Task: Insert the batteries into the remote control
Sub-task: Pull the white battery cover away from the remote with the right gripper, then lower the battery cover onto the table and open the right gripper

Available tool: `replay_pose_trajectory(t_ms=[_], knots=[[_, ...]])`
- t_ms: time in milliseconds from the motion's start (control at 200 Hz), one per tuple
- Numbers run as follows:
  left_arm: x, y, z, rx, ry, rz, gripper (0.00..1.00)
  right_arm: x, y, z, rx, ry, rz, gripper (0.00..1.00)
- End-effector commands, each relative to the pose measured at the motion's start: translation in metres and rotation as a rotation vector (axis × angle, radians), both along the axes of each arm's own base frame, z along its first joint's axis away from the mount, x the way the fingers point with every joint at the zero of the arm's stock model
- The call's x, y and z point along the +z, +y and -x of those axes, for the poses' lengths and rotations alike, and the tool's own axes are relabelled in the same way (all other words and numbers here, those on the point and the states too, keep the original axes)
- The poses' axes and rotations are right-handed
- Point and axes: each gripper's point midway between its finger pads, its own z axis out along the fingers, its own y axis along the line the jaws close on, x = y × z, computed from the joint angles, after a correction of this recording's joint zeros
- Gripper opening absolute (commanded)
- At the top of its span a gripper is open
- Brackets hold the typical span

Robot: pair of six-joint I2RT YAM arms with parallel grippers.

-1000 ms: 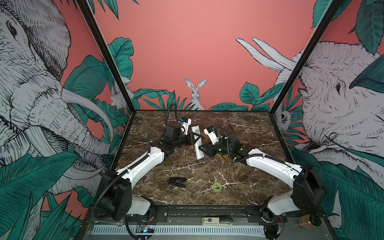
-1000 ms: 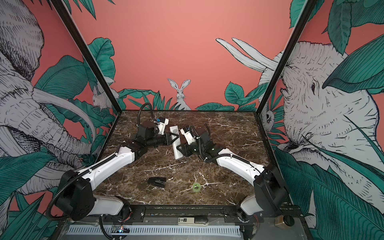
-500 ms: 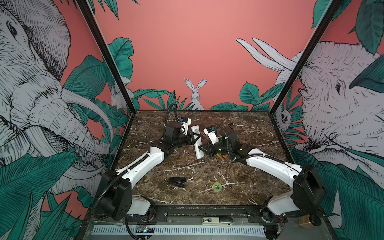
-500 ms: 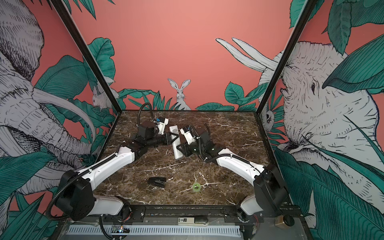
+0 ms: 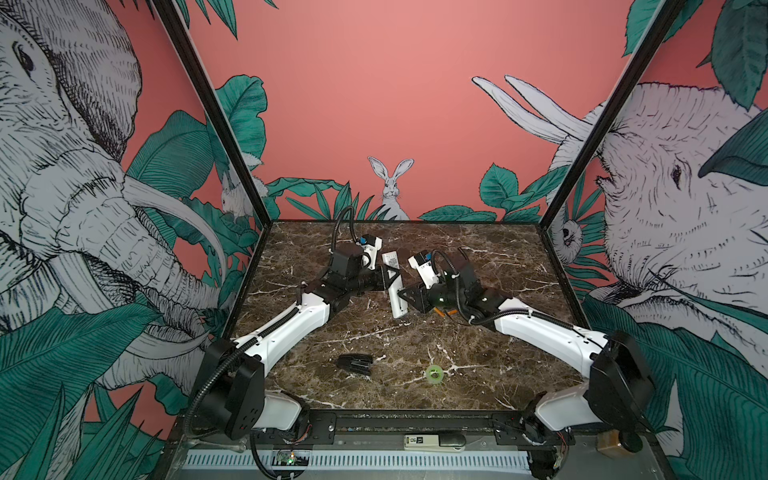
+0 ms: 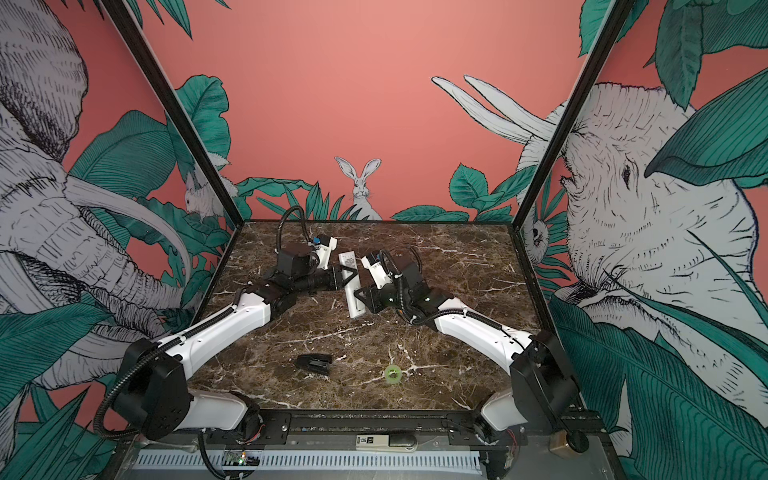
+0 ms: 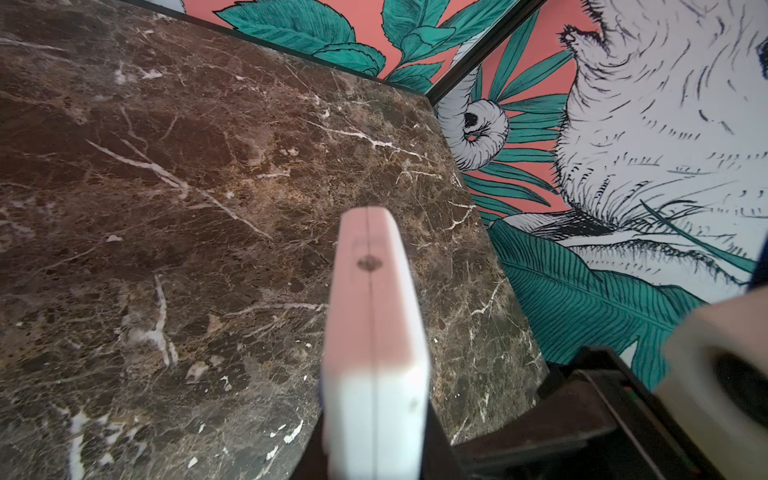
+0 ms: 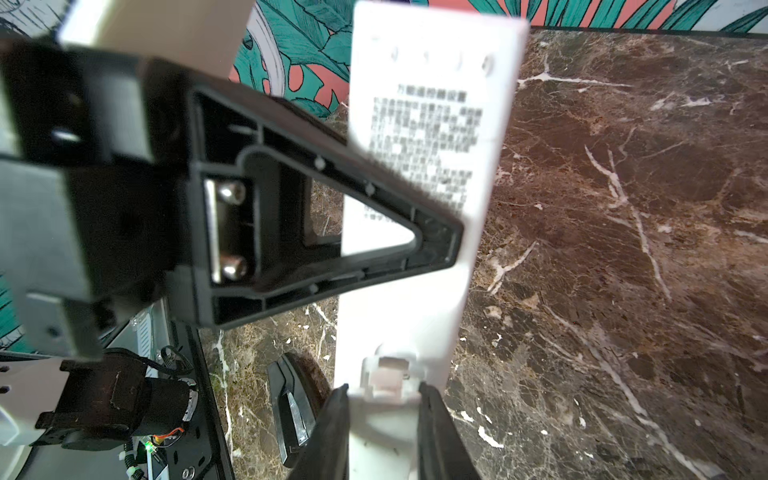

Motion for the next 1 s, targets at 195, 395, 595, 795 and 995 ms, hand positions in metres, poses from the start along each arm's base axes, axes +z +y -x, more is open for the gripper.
replay_pose_trajectory(t_ms=[195,395,595,795,995], knots=[[-0.01,0.018,-0.006,0.063,0.017,-0.013,0.0,0.012,-0.008,-0.002,-0.022,-0.063,0.003,0.19],[-0.015,0.03,-0.006,0.087,0.023,-0.019,0.0,-0.006,-0.022,-0.002,-0.057,-0.049,0.089,0.19],[-0.017,0.037,-0.006,0.098,0.026,-0.021,0.0,-0.039,-0.029,-0.004,-0.081,0.004,0.167,0.19],[-0.017,0.044,-0.006,0.111,0.025,-0.021,0.0,-0.074,-0.031,-0.009,-0.098,0.055,0.235,0.19],[-0.016,0.046,-0.005,0.112,0.02,-0.019,0.0,-0.104,-0.031,-0.015,-0.101,0.086,0.306,0.19]])
